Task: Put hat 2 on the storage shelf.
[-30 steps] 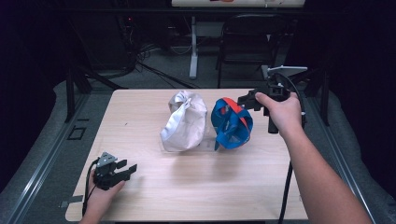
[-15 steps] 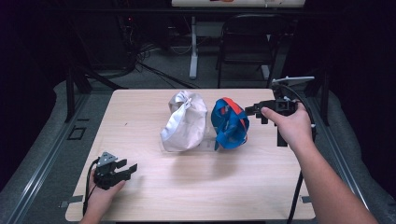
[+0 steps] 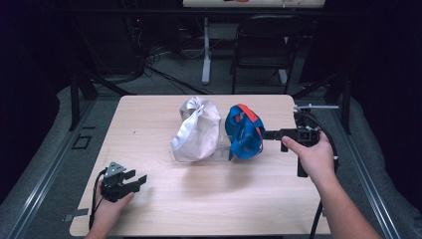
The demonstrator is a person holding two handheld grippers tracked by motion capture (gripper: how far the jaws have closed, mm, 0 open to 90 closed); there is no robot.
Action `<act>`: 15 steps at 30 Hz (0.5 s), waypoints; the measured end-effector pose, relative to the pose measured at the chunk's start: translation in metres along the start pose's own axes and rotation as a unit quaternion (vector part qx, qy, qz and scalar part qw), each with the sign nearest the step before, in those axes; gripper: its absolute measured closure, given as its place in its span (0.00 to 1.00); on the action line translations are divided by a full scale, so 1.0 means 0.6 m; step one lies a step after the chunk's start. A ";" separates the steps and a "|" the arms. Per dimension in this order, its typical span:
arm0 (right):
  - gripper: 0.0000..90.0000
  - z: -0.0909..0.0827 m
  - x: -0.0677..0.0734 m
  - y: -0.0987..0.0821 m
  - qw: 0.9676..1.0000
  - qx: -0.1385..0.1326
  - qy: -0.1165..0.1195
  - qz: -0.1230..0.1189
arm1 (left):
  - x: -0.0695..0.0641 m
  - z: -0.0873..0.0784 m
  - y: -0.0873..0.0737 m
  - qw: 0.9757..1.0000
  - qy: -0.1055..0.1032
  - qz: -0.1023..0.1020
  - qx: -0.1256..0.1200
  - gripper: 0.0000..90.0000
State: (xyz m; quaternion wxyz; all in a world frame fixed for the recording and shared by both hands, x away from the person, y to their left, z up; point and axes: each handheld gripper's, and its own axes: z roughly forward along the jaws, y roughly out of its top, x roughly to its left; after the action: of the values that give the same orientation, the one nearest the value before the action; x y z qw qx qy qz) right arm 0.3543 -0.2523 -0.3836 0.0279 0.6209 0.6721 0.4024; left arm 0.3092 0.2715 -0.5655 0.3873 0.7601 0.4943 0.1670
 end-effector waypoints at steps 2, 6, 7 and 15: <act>0.48 0.002 -0.006 -0.012 1.000 -0.007 0.009 0.002 | 0.000 0.000 0.000 1.000 0.001 0.000 -0.001 0.50; 0.48 0.005 -0.011 -0.037 1.000 -0.023 0.006 -0.003 | 0.000 -0.002 0.000 1.000 0.002 0.001 0.001 0.50; 0.48 0.005 -0.012 -0.039 1.000 -0.023 0.006 -0.005 | -0.001 -0.001 0.000 1.000 0.003 -0.001 -0.005 0.50; 0.51 0.011 -0.014 -0.093 0.999 -0.034 0.021 -0.033 | -0.002 -0.001 -0.001 1.000 0.005 0.000 -0.004 0.50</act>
State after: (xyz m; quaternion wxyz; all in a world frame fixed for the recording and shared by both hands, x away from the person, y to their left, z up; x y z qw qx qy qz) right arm 0.3146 -0.2509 -0.4238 0.0480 0.5883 0.6785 0.4373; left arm 0.3080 0.2706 -0.5656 0.3878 0.7580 0.4952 0.1728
